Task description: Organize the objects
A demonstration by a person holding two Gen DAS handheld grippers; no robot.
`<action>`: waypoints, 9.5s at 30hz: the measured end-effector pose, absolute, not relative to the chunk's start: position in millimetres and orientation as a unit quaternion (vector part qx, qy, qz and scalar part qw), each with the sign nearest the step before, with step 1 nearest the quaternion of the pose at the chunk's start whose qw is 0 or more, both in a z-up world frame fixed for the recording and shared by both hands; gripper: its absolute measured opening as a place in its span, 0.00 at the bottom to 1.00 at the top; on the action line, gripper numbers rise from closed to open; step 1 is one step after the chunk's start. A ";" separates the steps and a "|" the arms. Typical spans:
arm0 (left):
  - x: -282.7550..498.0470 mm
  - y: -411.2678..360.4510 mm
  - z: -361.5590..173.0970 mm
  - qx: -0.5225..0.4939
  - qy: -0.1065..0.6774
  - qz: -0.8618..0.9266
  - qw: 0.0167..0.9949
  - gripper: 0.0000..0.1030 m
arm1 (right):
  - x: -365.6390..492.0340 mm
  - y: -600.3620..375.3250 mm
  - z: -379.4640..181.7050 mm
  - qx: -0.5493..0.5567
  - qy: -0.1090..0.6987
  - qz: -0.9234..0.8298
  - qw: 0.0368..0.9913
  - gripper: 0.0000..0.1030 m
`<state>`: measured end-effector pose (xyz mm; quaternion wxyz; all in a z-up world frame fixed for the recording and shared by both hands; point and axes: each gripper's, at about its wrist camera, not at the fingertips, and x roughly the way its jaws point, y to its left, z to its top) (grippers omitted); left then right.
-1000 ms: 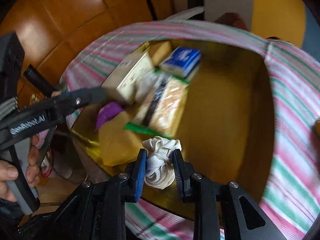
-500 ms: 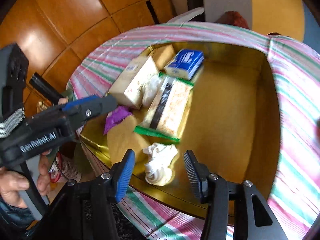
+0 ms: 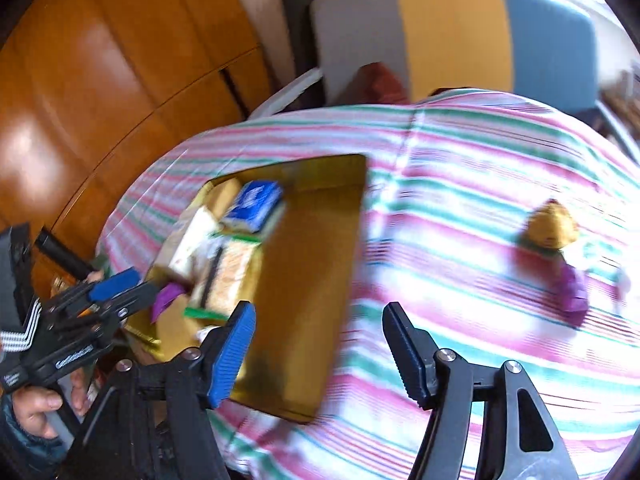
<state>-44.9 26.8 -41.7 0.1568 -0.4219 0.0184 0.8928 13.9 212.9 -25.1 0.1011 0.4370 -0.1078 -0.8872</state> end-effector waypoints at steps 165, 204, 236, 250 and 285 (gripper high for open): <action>-17.0 159.2 -44.9 -0.415 0.034 0.853 0.316 0.39 | 13.6 392.2 -121.2 0.549 -0.049 -0.829 -0.094 0.74; -32.6 81.5 -70.1 -0.459 -0.021 0.852 0.250 0.39 | 6.0 399.1 -128.0 0.560 -0.071 -0.822 -0.074 1.00; -35.5 85.6 -79.7 -0.475 -0.028 0.840 0.260 0.39 | 11.0 422.5 -117.2 0.517 -0.235 -0.821 -0.057 0.49; -35.5 85.5 -81.5 -0.476 -0.028 0.839 0.262 0.39 | 12.6 422.9 -113.1 0.511 -0.180 -0.835 -0.093 0.48; -183.6 82.2 -85.1 -0.486 -0.049 0.853 0.185 0.39 | 0.6 404.5 -124.2 0.537 -0.080 -0.834 -0.102 0.30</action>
